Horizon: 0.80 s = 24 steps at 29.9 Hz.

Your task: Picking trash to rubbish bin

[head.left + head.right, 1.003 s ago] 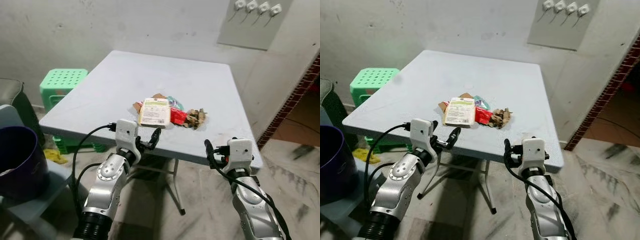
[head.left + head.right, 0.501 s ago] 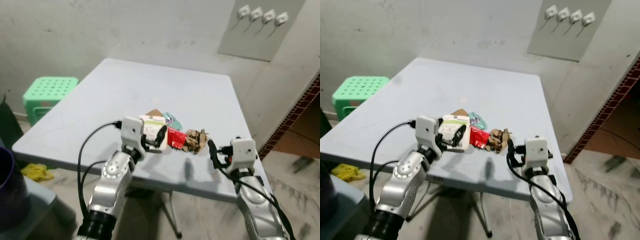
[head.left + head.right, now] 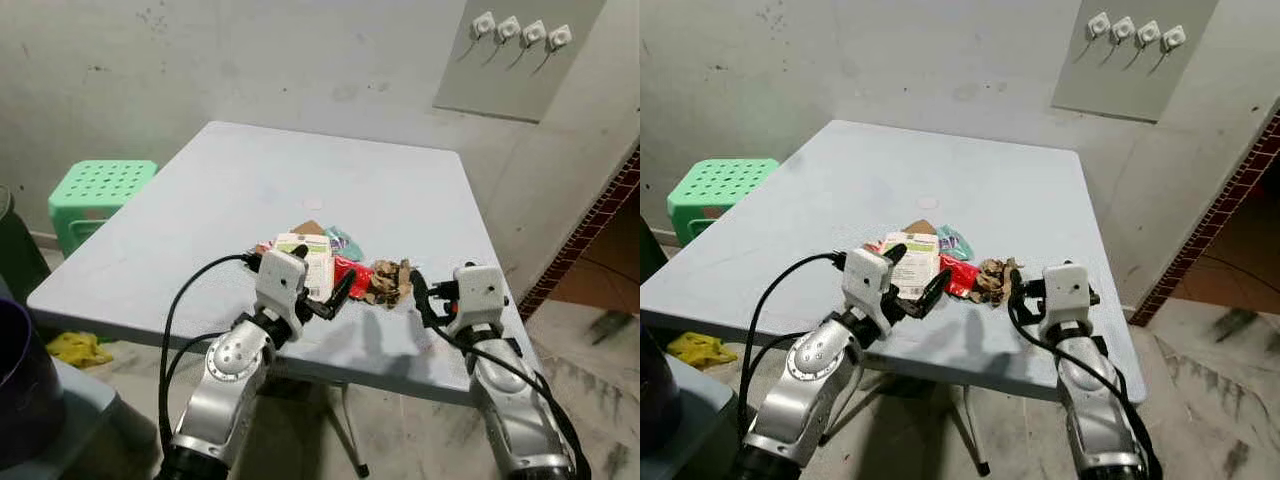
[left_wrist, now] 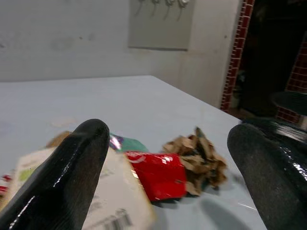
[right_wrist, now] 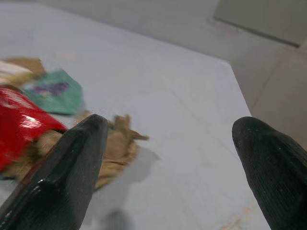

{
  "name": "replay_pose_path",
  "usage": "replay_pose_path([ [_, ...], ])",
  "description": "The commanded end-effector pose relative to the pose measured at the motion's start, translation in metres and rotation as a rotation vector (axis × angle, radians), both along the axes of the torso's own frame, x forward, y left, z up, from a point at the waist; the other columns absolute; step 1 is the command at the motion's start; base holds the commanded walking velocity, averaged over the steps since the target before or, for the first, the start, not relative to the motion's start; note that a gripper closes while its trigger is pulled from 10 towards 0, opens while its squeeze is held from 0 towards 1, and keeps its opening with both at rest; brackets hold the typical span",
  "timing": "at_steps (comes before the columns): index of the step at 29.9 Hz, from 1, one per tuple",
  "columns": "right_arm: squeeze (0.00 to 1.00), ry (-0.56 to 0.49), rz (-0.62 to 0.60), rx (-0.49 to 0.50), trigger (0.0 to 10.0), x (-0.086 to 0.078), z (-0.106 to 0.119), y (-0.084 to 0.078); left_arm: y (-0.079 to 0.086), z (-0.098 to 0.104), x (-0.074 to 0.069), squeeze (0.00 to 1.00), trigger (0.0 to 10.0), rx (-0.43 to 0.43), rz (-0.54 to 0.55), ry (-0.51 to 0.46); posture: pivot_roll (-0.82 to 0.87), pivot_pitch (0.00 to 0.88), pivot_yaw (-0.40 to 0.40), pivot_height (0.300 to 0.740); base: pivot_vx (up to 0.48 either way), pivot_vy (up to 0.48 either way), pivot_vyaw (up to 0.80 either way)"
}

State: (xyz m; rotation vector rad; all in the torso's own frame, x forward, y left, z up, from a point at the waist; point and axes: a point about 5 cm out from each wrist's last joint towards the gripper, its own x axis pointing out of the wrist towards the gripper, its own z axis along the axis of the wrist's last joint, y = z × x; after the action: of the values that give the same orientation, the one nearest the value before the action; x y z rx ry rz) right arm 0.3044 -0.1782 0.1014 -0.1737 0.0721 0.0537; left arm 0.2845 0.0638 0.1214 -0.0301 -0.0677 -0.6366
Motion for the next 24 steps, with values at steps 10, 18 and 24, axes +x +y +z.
replay_pose_path([
  [10,0.0,0.089,-0.047,0.067,10.0,0.026,-0.004,-0.014,0.0,0.004,-0.014,0.0,10.0,0.015,-0.031,-0.009,-0.01,0.037,-0.108,0.74,0.0,0.0,0.0],
  [18,0.0,0.095,0.011,0.126,10.0,0.04,-0.001,-0.009,0.005,0.007,-0.02,0.0,10.0,0.012,-0.034,0.002,0.01,0.068,-0.111,0.74,0.0,0.0,0.0],
  [24,0.0,0.084,0.07,0.153,10.0,0.049,0.005,-0.003,0.005,0.007,-0.023,0.0,10.0,0.021,-0.043,0.009,0.01,0.079,-0.108,0.74,0.0,0.0,0.0],
])
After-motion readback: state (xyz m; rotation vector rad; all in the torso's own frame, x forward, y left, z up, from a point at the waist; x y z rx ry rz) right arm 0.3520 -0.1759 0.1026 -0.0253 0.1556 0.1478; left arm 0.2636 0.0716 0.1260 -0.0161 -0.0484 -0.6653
